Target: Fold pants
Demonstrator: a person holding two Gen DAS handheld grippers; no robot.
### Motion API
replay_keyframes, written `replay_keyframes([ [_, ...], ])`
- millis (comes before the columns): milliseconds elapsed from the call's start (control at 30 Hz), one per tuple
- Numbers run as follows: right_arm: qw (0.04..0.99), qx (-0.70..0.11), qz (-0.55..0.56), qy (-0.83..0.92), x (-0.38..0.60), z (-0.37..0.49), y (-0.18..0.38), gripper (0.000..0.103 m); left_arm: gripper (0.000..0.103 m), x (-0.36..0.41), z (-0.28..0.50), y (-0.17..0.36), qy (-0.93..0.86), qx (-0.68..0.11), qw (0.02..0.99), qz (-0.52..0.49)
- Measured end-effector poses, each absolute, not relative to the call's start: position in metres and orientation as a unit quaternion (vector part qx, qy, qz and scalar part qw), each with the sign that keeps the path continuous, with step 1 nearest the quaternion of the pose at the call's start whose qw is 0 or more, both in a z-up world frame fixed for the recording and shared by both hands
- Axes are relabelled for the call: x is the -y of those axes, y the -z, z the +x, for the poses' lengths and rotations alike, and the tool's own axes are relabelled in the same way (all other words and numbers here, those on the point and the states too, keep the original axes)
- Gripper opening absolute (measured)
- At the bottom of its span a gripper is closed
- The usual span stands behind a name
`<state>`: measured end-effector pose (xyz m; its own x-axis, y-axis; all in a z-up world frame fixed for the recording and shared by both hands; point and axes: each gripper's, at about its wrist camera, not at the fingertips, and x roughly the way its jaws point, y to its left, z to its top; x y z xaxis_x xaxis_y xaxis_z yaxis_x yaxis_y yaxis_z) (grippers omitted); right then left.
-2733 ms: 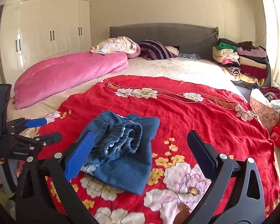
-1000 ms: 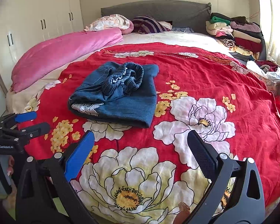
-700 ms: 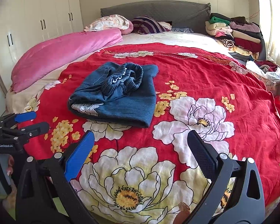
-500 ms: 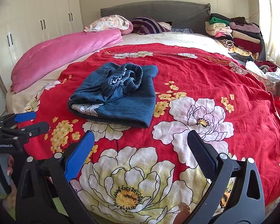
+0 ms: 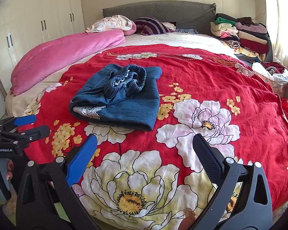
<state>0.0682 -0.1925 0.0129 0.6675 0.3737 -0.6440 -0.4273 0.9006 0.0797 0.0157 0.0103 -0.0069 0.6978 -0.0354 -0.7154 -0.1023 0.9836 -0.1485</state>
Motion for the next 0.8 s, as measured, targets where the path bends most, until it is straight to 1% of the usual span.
replay_keyframes([
  [800, 0.913, -0.343, -0.037, -0.216, 0.1957, 0.0676, -0.0141, 0.094, 0.099, -0.0126, 0.0145, 0.0042, -0.025, -0.386, 0.918, -0.092],
])
